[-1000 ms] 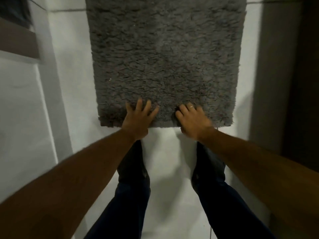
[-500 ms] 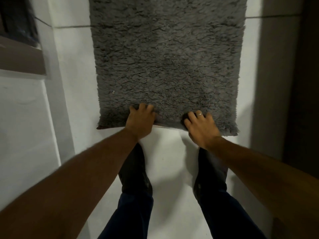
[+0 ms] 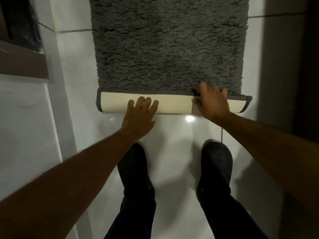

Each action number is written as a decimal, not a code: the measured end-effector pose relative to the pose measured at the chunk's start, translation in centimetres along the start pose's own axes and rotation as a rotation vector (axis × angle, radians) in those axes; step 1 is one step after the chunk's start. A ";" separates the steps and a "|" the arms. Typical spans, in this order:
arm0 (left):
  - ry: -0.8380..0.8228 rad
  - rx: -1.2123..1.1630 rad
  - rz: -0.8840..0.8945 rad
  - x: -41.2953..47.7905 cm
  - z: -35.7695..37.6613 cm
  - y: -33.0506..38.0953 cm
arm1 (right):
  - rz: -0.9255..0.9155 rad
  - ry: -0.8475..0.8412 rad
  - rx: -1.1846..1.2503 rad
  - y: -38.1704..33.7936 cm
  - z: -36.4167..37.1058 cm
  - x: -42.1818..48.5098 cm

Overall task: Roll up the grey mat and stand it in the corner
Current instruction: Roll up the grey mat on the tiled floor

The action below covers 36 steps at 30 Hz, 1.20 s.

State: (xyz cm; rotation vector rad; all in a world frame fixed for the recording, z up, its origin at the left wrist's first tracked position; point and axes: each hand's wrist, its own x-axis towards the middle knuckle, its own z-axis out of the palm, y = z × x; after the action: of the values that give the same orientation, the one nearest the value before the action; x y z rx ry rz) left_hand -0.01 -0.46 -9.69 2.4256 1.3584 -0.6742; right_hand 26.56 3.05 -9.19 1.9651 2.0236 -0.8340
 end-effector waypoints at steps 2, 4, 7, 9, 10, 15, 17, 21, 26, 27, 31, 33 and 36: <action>-0.008 0.040 -0.025 0.6 0.5 0.0 | -0.062 0.082 -0.160 0.5 0.0 0.0; -0.005 0.093 -0.058 1.2 0.8 0.2 | -0.161 0.132 -0.280 1.2 -0.1 -0.1; -0.037 0.117 -0.110 1.8 0.8 -0.1 | -0.263 0.017 -0.481 1.8 0.1 -1.0; -0.040 0.109 -0.156 2.2 0.4 -0.9 | -0.237 -0.067 -0.596 2.3 0.4 -1.5; -0.043 0.108 -0.174 2.4 0.2 -1.2 | -0.204 -0.089 -0.619 2.6 0.5 -1.6; -0.062 0.043 -0.261 2.2 0.4 -3.1 | -0.198 -0.084 -0.448 3.7 -0.1 -0.7; -0.025 0.007 -0.246 2.0 0.4 -3.6 | -0.233 -0.046 -0.348 4.0 -0.1 -0.6; 0.076 -0.088 -0.124 2.1 -0.7 -4.9 | -0.298 -0.012 -0.135 5.3 -1.8 0.0; -0.118 -0.486 -0.056 2.3 -3.1 -7.4 | -0.205 -0.256 0.135 5.5 -4.1 1.1; -0.104 -0.469 -0.105 2.4 -3.5 -7.3 | -0.177 -0.274 0.125 5.4 -4.1 1.2; 0.264 -0.064 -0.150 2.3 -4.0 -4.3 | -0.081 -0.036 0.031 4.4 -3.6 1.1; 0.307 -0.063 -0.124 2.0 -3.4 -2.9 | -0.057 0.126 -0.171 4.0 -3.1 0.7; 0.066 -0.071 -0.163 1.4 -1.8 -2.1 | -0.136 0.209 -0.272 3.9 -2.0 -0.4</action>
State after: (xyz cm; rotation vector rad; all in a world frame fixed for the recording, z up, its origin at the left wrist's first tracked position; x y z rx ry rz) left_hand -0.75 2.48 -8.90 2.3190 1.5918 -0.5778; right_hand 30.82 3.56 -8.26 1.8438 2.2682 -0.3628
